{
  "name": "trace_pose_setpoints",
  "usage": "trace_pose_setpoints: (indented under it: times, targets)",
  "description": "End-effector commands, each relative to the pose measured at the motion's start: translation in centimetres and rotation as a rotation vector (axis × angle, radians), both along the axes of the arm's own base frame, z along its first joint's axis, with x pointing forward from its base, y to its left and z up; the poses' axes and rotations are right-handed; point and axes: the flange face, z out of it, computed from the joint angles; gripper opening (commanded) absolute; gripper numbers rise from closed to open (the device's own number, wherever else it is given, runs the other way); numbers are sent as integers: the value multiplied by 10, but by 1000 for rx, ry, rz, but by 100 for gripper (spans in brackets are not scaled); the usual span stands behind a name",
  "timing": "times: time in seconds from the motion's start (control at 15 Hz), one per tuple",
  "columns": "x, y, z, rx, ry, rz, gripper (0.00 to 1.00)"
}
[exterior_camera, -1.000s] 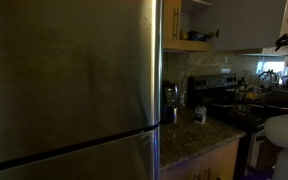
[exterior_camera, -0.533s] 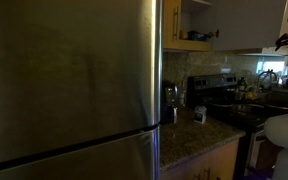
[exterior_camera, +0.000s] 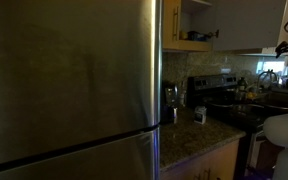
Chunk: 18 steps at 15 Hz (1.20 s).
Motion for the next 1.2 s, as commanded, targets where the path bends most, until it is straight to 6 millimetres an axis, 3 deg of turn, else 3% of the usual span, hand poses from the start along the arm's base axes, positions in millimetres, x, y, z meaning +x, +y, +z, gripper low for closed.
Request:
trace_pose_setpoints:
  times: [0.0, 0.07, 0.2, 0.53, 0.8, 1.0, 1.13]
  targets:
    - [19, 4, -67, -56, 185, -19, 100]
    - [25, 3, -79, -63, 207, -34, 100]
    - [24, -8, -70, -94, 102, -133, 100]
    - [-40, -45, 15, -214, -110, -319, 100]
    - [-76, -69, 64, -261, -310, -466, 100]
    - [-66, -88, 82, -204, -480, -540, 100]
    - [-42, -98, 93, -122, -596, -524, 100]
